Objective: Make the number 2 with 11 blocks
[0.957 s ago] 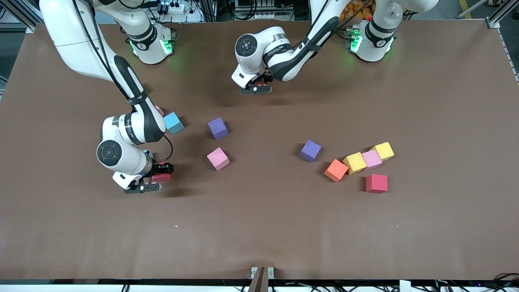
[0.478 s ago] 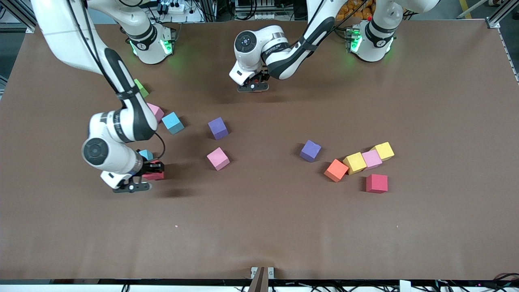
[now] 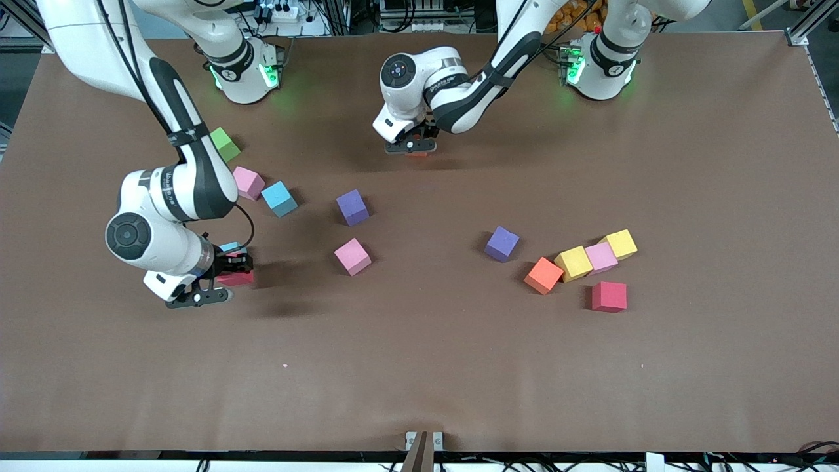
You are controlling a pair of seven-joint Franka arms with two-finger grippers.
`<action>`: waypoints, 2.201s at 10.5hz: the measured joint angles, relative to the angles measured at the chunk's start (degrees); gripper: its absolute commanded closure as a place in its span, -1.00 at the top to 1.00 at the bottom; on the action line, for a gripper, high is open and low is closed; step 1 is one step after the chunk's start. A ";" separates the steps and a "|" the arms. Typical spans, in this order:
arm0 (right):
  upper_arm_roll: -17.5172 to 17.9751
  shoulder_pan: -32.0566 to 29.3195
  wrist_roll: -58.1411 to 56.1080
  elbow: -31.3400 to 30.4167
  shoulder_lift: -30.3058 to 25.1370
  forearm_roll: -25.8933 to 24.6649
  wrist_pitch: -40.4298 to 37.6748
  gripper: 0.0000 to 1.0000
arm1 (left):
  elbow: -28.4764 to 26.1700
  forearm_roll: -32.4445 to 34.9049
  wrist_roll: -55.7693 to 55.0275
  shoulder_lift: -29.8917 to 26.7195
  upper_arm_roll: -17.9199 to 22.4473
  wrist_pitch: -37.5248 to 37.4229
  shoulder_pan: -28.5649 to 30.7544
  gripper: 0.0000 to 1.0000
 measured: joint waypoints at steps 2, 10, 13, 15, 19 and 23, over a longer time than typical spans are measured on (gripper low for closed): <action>2.38 0.24 -2.10 -3.05 -2.64 0.01 -0.53 -0.82 | 0.38 1.01 -0.59 -0.58 0.23 -0.33 0.59 1.00; 5.32 9.64 -12.74 -12.34 -16.75 -0.09 -7.22 -0.77 | 1.20 -2.25 -3.06 -13.97 0.39 -6.49 17.18 1.00; 5.51 19.09 -16.42 -15.32 -19.40 -0.11 -7.20 -0.77 | 2.31 -4.59 -3.95 -13.22 0.64 -7.17 27.55 1.00; 5.67 28.06 -16.73 -18.02 -21.73 -0.12 -6.92 -0.77 | 5.58 -7.45 -9.67 -10.25 0.76 -7.55 31.31 1.00; 5.82 42.98 -16.65 -27.61 -23.58 -0.13 6.50 -0.77 | 9.01 -5.22 -12.79 -3.98 1.99 -7.57 31.25 1.00; 5.79 46.77 -16.93 -30.33 -21.12 -0.14 12.32 -0.79 | 9.71 -2.09 -13.43 -0.02 2.98 -7.57 31.25 1.00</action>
